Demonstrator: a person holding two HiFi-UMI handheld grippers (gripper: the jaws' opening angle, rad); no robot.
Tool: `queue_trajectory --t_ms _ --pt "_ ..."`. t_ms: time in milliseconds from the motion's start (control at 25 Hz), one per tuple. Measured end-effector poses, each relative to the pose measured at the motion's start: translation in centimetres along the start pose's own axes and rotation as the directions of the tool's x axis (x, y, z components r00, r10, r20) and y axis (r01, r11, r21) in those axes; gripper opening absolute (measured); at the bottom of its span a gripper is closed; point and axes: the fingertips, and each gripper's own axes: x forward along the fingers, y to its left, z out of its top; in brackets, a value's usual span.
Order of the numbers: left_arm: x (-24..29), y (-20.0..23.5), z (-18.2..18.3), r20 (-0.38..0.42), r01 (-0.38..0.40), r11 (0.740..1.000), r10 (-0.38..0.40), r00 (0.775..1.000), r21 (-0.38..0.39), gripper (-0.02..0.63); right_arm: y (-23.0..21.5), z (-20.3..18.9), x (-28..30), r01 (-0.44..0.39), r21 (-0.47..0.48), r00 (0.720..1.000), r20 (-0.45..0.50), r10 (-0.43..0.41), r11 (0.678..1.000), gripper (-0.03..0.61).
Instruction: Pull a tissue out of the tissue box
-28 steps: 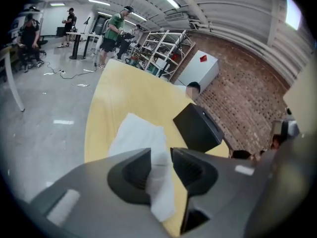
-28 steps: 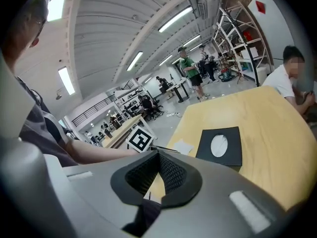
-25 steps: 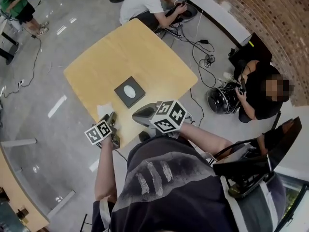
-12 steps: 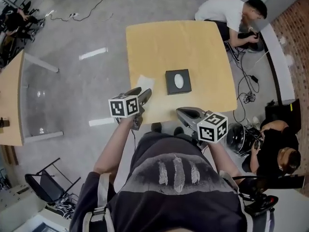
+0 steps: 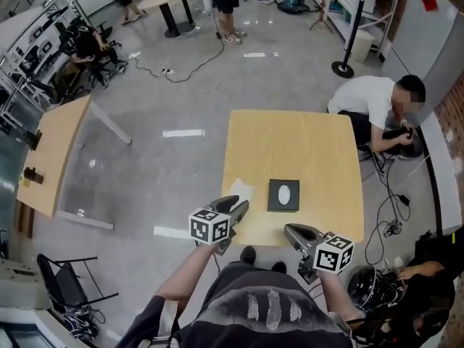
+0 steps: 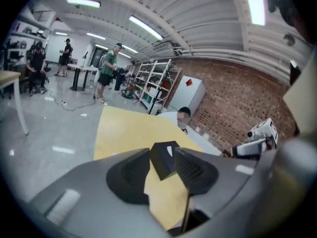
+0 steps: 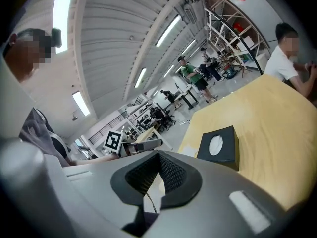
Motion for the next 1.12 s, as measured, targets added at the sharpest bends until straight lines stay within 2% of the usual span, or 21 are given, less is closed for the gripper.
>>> queue_trajectory --t_ms 120,200,320,440,560,680,720,840,1000,1120 --pt "-0.7 -2.1 1.9 0.036 -0.01 0.994 0.006 0.999 0.113 0.096 0.8 1.2 -1.2 -0.069 0.033 0.996 0.067 0.066 0.997 -0.002" --pt "-0.6 -4.0 2.5 0.045 -0.012 0.987 0.004 0.999 0.159 0.017 1.0 1.9 -2.2 -0.102 0.026 0.991 0.094 0.099 0.994 -0.002" --pt "-0.4 -7.5 3.1 0.051 0.044 0.977 -0.056 0.997 0.211 0.003 1.5 2.9 -3.8 -0.148 0.0 0.979 0.144 0.147 0.989 -0.002" --pt "-1.5 -10.2 3.3 0.053 0.094 0.953 -0.114 0.992 0.287 0.002 2.3 3.4 -4.5 -0.189 0.006 0.963 0.197 0.184 0.982 -0.002" --pt "-3.4 -12.9 5.3 0.156 0.156 0.952 -0.202 0.967 0.264 -0.002 2.5 3.8 -4.8 -0.207 -0.029 0.958 0.198 0.209 0.978 -0.002" --pt "-4.9 -15.1 6.8 0.244 0.192 0.943 -0.26 0.934 0.271 -0.002 3.9 3.8 -6.3 -0.305 -0.039 0.925 0.227 0.306 0.952 -0.003" --pt "-5.3 -15.5 6.9 0.254 0.178 0.939 -0.256 0.933 0.295 -0.002 4.3 3.6 -6.5 -0.324 -0.043 0.919 0.224 0.325 0.945 -0.003" --pt "-7.4 -15.9 6.3 0.274 0.095 0.935 -0.196 0.942 0.342 -0.002 5.1 2.3 -6.0 -0.347 -0.069 0.923 0.15 0.354 0.935 -0.002" --pt "-11.2 -16.6 4.5 0.306 0.036 0.943 -0.143 0.941 0.33 -0.002 7.1 0.4 -5.6 -0.371 -0.061 0.923 0.083 0.376 0.926 -0.003" --pt "-14.0 -14.9 4.1 0.308 -0.009 0.942 -0.1 0.946 0.334 -0.002 9.6 1.2 -3.0 -0.444 -0.08 0.888 0.089 0.45 0.892 -0.002"
